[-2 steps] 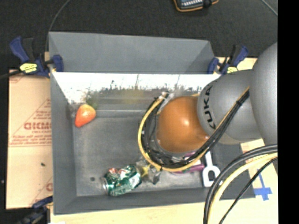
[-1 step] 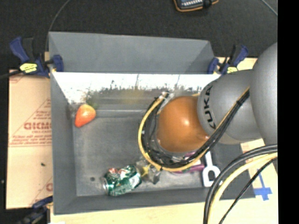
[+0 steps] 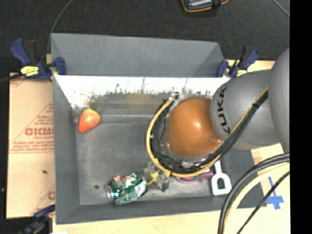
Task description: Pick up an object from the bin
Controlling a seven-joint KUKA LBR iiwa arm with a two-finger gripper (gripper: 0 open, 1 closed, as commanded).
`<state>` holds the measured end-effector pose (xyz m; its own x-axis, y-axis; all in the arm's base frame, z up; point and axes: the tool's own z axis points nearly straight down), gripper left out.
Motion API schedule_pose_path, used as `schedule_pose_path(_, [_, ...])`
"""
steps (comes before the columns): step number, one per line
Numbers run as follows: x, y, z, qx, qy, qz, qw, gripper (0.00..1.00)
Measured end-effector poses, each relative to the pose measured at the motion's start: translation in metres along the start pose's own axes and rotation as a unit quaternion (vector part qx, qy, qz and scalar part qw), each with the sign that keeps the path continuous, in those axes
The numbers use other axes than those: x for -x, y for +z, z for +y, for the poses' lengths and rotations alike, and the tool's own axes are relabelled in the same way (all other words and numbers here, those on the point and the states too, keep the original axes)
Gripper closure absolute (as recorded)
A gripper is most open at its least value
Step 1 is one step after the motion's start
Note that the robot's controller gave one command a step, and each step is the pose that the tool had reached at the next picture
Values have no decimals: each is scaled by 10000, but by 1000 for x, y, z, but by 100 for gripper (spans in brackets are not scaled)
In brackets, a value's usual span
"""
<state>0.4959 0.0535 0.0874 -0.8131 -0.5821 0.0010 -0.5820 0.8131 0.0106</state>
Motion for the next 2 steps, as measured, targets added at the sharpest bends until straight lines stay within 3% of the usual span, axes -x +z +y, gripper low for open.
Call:
schedule_pose_path(1, [2, -30, -2, -26, 12, -43, 10000, 100])
schedule_pose_path(2, [1, -37, -2, -25, 25, -39, 10000, 100])
